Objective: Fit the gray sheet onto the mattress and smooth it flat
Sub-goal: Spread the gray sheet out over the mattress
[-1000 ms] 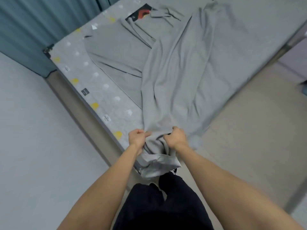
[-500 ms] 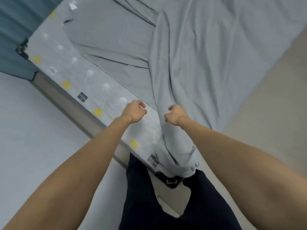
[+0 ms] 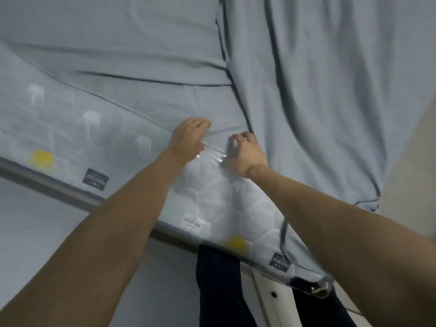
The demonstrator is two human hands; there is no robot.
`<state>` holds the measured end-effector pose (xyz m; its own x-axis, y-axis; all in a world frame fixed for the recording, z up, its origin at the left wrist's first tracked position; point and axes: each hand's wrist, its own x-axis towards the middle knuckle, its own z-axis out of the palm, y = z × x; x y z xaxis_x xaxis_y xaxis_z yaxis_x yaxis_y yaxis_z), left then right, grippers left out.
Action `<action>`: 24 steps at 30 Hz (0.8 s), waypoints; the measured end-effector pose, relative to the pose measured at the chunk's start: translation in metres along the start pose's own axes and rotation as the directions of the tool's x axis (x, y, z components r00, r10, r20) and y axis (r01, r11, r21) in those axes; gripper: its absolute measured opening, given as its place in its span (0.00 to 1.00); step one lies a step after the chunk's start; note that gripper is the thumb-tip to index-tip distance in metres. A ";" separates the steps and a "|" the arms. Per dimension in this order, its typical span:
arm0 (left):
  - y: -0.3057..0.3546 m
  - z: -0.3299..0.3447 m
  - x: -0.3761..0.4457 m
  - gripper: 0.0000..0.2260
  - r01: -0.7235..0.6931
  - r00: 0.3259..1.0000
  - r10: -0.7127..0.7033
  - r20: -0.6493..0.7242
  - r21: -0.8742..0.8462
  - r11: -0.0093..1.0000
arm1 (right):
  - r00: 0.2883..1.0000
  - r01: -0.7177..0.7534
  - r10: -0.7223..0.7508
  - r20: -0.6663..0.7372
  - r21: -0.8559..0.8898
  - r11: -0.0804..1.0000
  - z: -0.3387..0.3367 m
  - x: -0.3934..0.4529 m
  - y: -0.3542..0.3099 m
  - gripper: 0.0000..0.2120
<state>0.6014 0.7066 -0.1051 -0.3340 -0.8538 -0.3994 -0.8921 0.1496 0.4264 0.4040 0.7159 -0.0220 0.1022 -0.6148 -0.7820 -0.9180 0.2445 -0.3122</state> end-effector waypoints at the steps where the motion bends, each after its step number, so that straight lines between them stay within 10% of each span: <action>1: 0.002 0.002 -0.001 0.28 -0.020 1.000 0.020 -0.004 -0.027 0.999 | 1.000 -0.026 0.026 0.000 0.009 1.000 0.004 -0.001 0.000 0.31; 6: 0.003 -0.001 -0.022 0.09 0.170 0.981 -0.150 0.121 -0.174 0.970 | 0.987 -0.154 0.153 0.039 0.017 0.988 0.015 -0.013 -0.013 0.45; 10: 0.031 -0.040 -0.056 0.08 0.052 0.999 -0.048 0.025 -0.172 0.984 | 0.977 -0.125 0.129 0.169 -0.036 0.992 0.003 -0.038 -0.027 0.49; 18: 0.120 -0.189 -0.105 0.11 0.098 0.995 -0.096 0.023 -0.291 0.952 | 0.982 0.086 -0.088 -0.166 -0.017 0.996 -0.056 -0.118 -0.058 0.14; 24: 0.154 -0.265 -0.139 0.16 0.057 0.994 -0.092 0.066 0.409 0.911 | 0.978 0.195 -0.171 -0.118 0.238 0.952 -0.103 -0.182 -0.060 0.07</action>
<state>0.5909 0.7158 0.2312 -0.2697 -0.8293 -0.4894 -0.9560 0.2914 0.0331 0.4012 0.7360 0.1948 0.2124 -0.7315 -0.6480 -0.7626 0.2906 -0.5780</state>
